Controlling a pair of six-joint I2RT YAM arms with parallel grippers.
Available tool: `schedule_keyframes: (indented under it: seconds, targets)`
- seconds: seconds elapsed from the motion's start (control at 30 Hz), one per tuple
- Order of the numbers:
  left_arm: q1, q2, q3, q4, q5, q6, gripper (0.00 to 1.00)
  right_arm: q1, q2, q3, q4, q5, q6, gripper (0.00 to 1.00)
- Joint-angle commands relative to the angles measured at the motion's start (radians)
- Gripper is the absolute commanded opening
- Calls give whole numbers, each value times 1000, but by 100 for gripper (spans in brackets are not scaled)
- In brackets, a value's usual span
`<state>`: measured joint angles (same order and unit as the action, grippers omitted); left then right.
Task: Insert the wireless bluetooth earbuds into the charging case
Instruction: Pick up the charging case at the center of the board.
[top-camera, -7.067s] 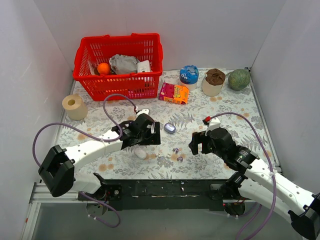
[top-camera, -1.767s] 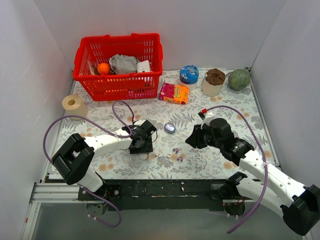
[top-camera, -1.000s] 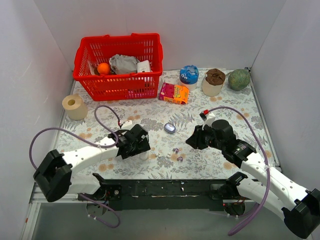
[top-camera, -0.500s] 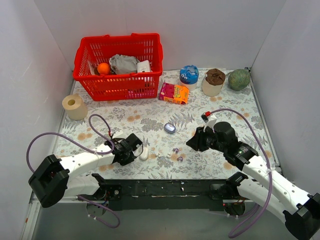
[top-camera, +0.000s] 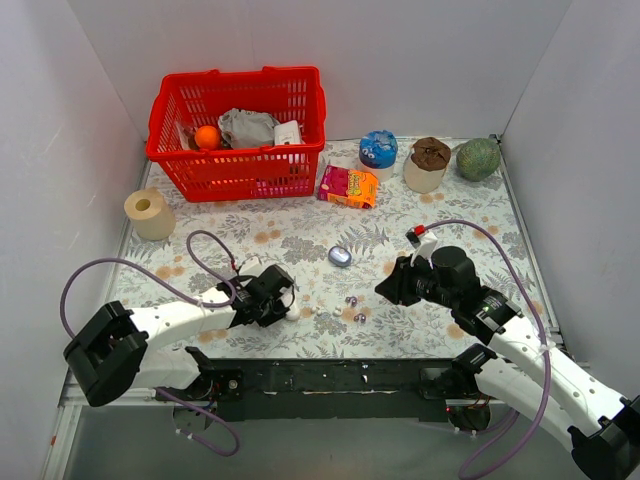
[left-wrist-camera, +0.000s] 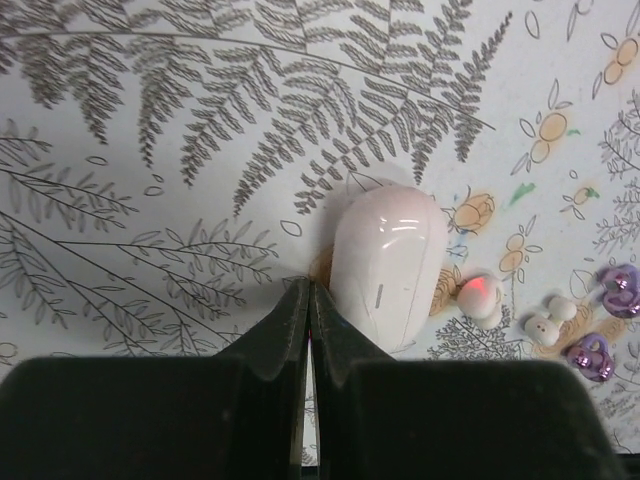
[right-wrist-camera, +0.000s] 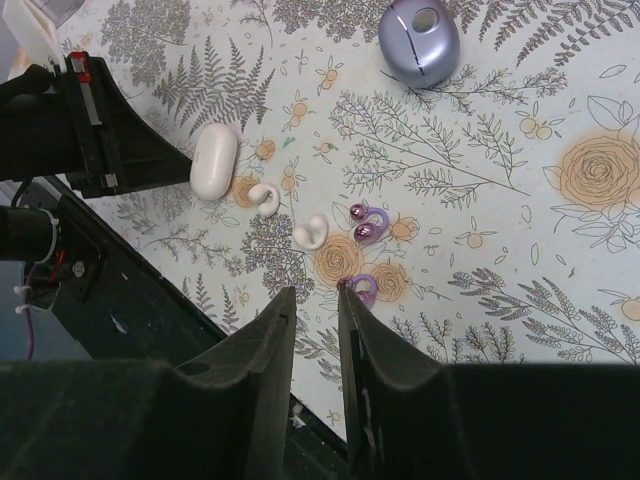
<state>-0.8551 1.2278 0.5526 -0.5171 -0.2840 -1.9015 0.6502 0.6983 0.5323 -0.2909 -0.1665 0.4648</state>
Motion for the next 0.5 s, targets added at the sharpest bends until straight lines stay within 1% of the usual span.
schedule_keyframes:
  seconds: [0.0, 0.3, 0.4, 0.47]
  targets:
    - [-42, 25, 6, 18, 42, -33, 0, 5, -13, 1, 10, -1, -3, 31]
    - [-76, 133, 72, 77, 29, -24, 0, 5, -31, -3, -4, 7, -3, 31]
    - [-76, 147, 102, 48, 5, -13, 0, 5, -34, -2, -20, 16, -11, 31]
    - [-76, 125, 116, -25, -20, -14, 9, 5, -36, 1, -30, 21, -17, 31]
